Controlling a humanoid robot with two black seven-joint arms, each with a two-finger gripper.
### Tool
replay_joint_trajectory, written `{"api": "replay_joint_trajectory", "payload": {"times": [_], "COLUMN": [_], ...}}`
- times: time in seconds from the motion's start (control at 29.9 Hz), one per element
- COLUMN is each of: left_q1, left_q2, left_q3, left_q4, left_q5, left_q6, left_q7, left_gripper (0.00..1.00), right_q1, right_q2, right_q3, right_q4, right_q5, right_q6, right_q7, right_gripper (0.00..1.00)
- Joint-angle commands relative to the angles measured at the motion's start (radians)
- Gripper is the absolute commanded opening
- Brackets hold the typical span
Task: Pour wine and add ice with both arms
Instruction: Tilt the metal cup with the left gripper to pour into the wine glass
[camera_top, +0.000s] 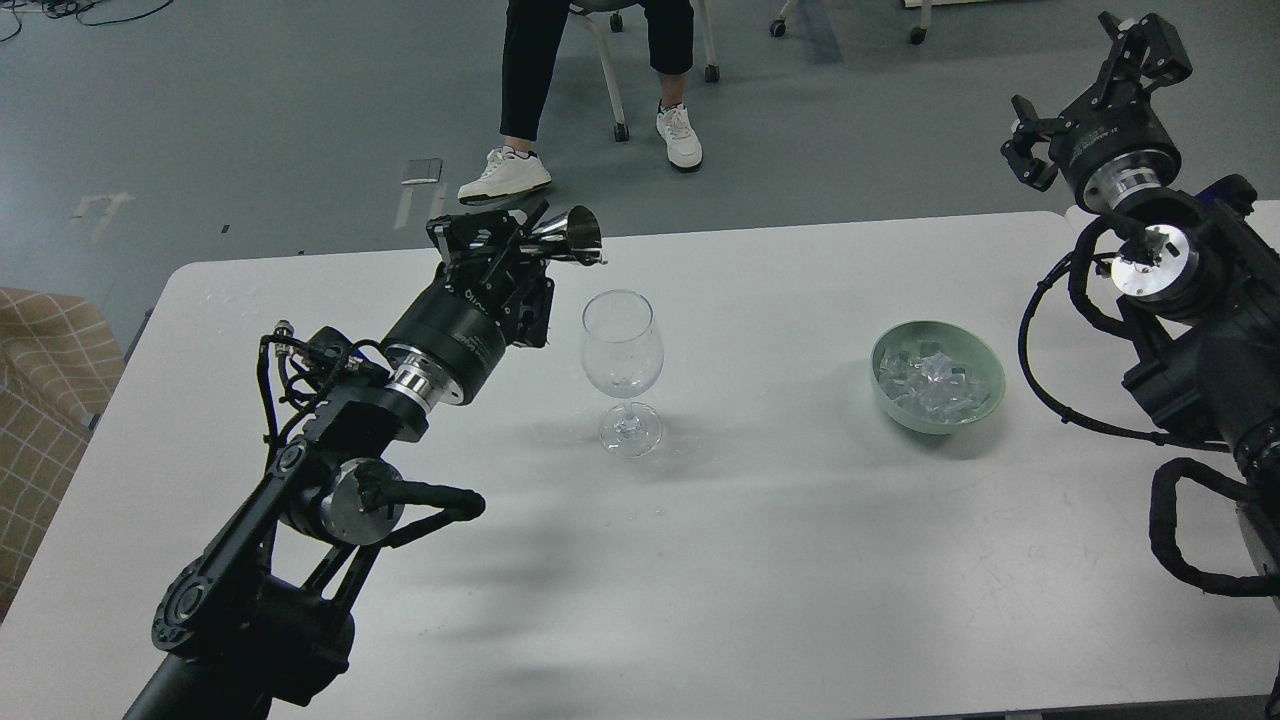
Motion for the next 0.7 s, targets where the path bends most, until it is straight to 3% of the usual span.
{"api": "replay_joint_trajectory", "payload": {"times": [0.0,0.67], "left_q1": [-0.011,-0.025], "left_q2": [0.0,0.042], "left_q3": [0.0,-0.001], "left_q4": [0.001,0.032], "left_q5": [0.023,0.111], "left_q6": [-0.001,-0.061], "left_q7": [0.0,-0.002], "left_gripper": [0.15,0.15], "right_q1": [0.0,-0.008], "right_q2": [-0.001,-0.001], "right_q3": [0.0,0.002], "right_q4": [0.0,0.0], "right_q5": [0.001,0.001], "right_q6": [0.0,0.003], "right_q7": [0.0,0.0], "right_gripper": [1.0,1.0]}}
